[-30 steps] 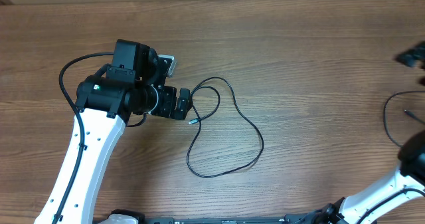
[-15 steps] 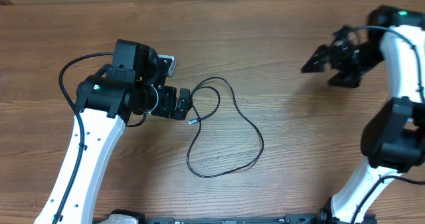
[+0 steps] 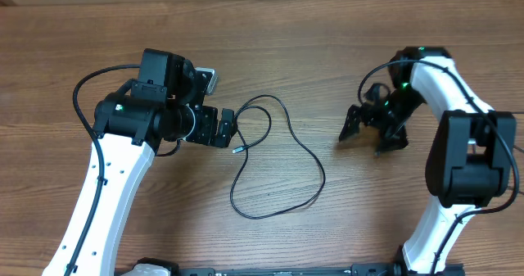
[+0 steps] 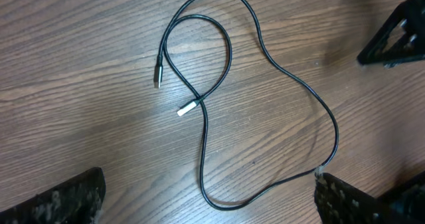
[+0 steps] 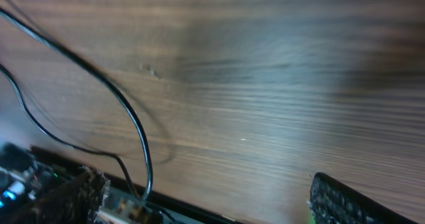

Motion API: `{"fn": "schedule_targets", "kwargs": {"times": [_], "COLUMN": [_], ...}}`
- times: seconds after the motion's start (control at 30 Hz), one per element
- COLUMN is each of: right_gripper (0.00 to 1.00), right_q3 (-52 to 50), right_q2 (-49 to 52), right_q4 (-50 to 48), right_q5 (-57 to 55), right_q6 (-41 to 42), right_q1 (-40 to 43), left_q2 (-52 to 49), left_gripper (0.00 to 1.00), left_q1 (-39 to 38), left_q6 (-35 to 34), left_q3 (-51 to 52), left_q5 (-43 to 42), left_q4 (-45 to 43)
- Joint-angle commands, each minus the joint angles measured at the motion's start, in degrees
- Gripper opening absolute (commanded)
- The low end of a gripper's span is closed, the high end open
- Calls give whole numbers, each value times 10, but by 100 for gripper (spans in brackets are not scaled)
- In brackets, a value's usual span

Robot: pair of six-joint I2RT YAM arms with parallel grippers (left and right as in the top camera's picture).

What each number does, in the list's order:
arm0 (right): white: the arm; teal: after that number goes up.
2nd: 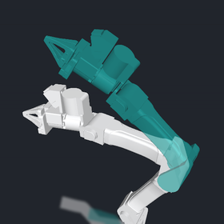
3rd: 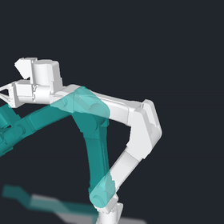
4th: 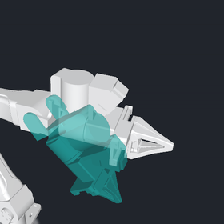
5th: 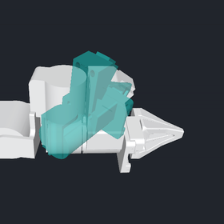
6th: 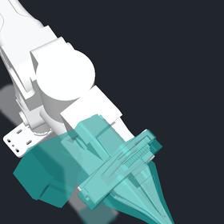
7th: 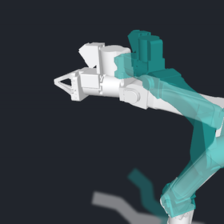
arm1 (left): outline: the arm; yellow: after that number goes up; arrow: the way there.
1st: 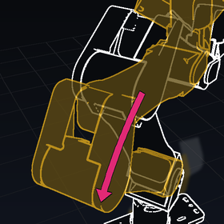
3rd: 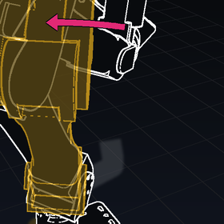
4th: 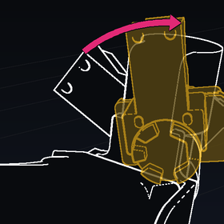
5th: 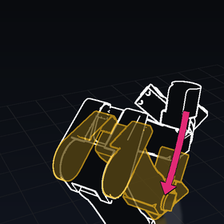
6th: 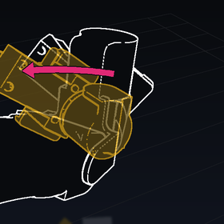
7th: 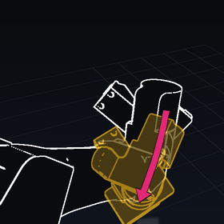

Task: Untangle cables
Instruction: 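Bring the right gripper back and grasp the last cable by the left gripper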

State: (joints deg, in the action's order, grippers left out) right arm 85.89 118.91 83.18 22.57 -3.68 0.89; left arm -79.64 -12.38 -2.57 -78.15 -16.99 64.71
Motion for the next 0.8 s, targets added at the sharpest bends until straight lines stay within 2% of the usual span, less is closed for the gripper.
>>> {"fn": "schedule_targets", "kwargs": {"times": [0.0, 0.3, 0.4, 0.63, 0.67, 0.73, 0.77], "right_gripper": [93, 82, 73, 37, 30, 4, 4], "right_q3": [-19, -88, -122, -158, -157, -156, -155], "right_q2": [0, 0, 0, 0, 0, 0, 0], "right_q4": [-8, -59, -89, -142, -146, -151, -150], "right_q5": [24, 84, 118, 132, 132, 131, 131], "right_q6": [3, 7, 7, 36, 39, 44, 49], "right_q1": [-35, -101, -120, -153, -156, -159, -159], "left_q2": [2, 2, 2, 2, 2, 2, 2], "left_gripper": [100, 100, 99, 99, 100, 100, 99], "left_q1": [0, 0, 0, 0, 0, 0, 0], "left_q6": [13, 13, 13, 13, 13, 13, 13], "left_q3": [-4, -4, -4, -4, -4, -4, -4], "left_q5": [-4, -4, -4, -4, -4, -4, -4], "left_q4": [-2, -2, -2, -2, -2, -2, -2]}}
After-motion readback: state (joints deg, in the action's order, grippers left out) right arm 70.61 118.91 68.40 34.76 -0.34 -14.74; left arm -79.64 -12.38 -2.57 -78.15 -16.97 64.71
